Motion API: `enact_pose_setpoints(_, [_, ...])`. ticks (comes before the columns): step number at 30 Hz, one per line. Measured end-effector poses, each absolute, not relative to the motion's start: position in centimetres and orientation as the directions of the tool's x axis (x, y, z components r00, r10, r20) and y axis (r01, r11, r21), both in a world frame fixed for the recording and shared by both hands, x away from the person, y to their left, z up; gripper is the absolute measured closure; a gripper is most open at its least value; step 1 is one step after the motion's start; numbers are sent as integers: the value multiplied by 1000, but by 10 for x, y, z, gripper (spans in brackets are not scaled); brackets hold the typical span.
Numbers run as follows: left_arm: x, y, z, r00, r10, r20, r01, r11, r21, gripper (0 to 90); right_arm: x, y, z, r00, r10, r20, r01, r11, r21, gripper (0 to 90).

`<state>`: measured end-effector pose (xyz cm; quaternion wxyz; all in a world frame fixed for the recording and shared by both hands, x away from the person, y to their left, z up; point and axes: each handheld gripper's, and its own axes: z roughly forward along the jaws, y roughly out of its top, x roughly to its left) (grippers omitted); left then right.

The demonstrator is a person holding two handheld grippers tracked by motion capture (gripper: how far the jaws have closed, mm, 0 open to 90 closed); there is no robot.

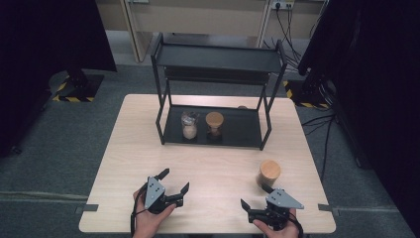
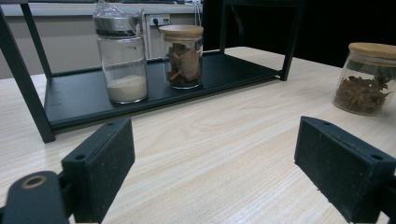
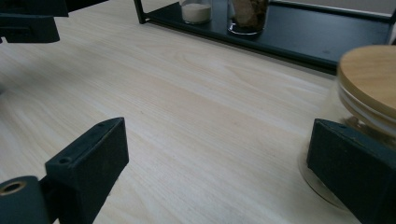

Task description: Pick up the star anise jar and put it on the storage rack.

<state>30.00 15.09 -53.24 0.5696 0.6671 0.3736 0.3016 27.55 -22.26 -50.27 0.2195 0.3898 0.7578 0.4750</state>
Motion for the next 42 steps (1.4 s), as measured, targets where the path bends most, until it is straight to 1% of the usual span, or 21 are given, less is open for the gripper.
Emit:
enact_pose_setpoints(6, [300, 151, -532, 539, 842, -24, 157, -73, 985, 119, 267, -236, -503, -574, 818, 45, 392, 226, 892, 59])
enact_pose_setpoints(17, [301, 151, -532, 538, 843, -26, 160, -71, 985, 119, 258, -261, -503, -474, 880, 39, 408, 181, 895, 67])
enact_pose_setpoints(26, [300, 151, -532, 538, 843, -29, 159, -68, 985, 118, 274, -270, -504, -418, 908, 24, 405, 162, 900, 71])
enact_pose_setpoints(37, [300, 151, -532, 538, 842, -30, 159, -67, 985, 118, 297, -269, -501, -395, 918, 18, 399, 154, 904, 86])
enact_pose_setpoints(42, [300, 151, -532, 538, 842, -28, 158, -68, 985, 118, 310, -266, -502, -385, 923, 7, 388, 155, 909, 121])
